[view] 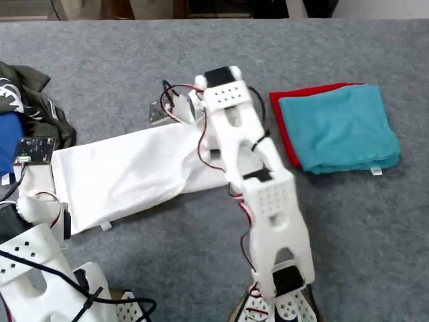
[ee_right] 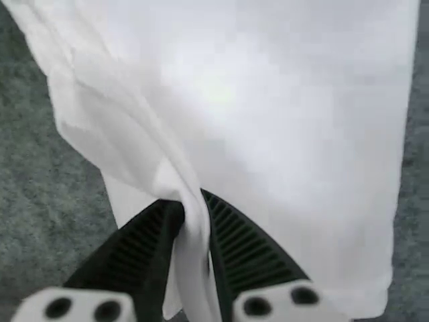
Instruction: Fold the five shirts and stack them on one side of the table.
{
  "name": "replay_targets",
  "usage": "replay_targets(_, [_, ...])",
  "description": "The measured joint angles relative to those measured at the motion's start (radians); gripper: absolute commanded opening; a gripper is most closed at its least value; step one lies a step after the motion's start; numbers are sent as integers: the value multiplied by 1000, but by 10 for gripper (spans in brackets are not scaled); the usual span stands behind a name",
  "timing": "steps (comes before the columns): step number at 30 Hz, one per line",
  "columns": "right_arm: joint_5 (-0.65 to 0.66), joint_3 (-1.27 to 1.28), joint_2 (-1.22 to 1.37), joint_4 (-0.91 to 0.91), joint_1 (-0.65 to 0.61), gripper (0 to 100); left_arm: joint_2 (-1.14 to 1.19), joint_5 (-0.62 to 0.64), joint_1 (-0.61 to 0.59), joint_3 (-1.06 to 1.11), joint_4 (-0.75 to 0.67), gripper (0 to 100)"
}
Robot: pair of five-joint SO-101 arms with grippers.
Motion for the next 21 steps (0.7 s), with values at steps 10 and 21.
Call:
replay_targets(10, [-8, -245, 138, 9, -44, 241, 0, 0, 0, 0, 0, 19])
replay_targets(21, [-57, -270, 52, 9, -31, 83, 0, 0, 0, 0, 0, 19])
